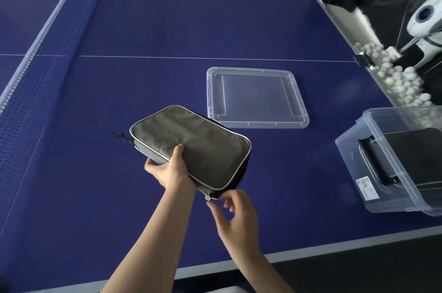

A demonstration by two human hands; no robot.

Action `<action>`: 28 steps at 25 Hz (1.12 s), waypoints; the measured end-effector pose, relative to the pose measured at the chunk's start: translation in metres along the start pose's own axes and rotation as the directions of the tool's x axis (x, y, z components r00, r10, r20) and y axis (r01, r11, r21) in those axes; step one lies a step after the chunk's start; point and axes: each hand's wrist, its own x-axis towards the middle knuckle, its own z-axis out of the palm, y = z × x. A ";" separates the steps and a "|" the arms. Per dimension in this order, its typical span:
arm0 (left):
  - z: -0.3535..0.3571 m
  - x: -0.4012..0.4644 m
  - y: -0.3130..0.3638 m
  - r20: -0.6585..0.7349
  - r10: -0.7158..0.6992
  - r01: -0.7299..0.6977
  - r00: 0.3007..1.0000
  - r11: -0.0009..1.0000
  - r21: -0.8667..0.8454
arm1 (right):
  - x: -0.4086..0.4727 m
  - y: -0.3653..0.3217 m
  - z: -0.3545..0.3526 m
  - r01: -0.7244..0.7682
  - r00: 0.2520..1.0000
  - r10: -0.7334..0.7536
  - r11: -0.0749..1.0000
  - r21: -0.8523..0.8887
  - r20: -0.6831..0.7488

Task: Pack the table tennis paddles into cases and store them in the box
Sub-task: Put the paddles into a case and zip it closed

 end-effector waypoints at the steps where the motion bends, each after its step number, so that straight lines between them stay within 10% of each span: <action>1: 0.002 -0.003 -0.001 -0.021 -0.004 0.003 1.000 1.000 -0.026 | 0.002 -0.004 0.005 -0.014 1.000 0.014 1.000 -0.027 -0.021; 18: 0.003 -0.015 0.010 -0.079 -0.038 0.032 0.996 0.996 -0.080 | 0.015 -0.005 -0.002 0.136 0.974 -0.157 0.981 -0.136 -0.163; 28: -0.020 -0.002 0.015 0.090 0.000 -0.003 0.996 0.999 0.038 | 0.036 0.027 -0.025 -0.054 0.979 0.031 0.992 -0.110 -0.201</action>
